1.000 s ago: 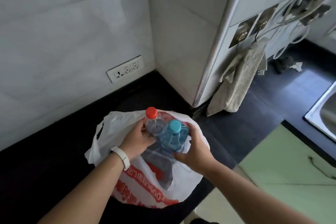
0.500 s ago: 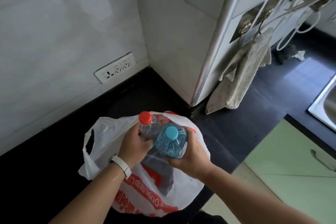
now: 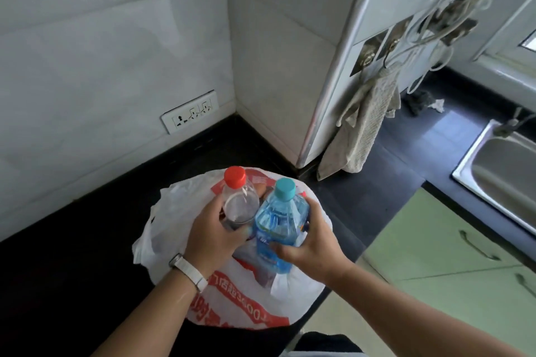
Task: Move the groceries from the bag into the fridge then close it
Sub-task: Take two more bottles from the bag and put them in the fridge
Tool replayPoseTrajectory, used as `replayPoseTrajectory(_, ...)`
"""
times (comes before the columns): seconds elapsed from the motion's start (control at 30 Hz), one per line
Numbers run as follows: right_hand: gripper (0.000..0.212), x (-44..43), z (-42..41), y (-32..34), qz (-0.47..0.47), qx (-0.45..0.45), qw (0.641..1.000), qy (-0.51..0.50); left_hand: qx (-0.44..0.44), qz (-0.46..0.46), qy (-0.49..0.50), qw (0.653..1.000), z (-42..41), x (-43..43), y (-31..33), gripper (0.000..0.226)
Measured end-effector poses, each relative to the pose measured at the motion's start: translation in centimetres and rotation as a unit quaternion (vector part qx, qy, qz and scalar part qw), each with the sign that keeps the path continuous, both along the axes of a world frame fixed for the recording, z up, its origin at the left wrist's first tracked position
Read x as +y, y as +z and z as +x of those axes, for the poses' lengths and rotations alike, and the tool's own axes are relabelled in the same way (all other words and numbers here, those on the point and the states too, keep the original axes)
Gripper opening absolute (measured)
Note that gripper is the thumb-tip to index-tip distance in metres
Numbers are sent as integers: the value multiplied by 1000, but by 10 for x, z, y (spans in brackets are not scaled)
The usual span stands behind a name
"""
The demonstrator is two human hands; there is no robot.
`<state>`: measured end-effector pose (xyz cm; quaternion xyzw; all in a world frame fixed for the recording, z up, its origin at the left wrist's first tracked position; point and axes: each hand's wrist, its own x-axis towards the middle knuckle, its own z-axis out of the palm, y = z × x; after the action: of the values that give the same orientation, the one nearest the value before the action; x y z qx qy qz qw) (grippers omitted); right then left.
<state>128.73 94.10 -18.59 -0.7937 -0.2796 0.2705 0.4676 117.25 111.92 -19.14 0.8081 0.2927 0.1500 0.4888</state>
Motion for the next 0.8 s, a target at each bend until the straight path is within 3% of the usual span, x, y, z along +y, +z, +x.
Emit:
replayPoseTrajectory(0.23, 85, -25, -33, 50, 115, -23, 990, -76, -135, 42, -79, 987, -23, -24, 46, 57)
replayPoseTrajectory(0.4, 88, -52, -65, 84, 207, -34, 970, -124, -205, 39, -128, 969, -36, -49, 80, 51)
replayPoseTrajectory(0.63, 96, -116, -111, 102, 279, -45, 932, -225, -221, 15, -228, 948, -44, -106, 105, 47)
replayPoseTrajectory(0.8, 86, -179, -144, 112, 290, -53, 913, -282, -201, -14, -288, 936, -45, -166, 108, 49)
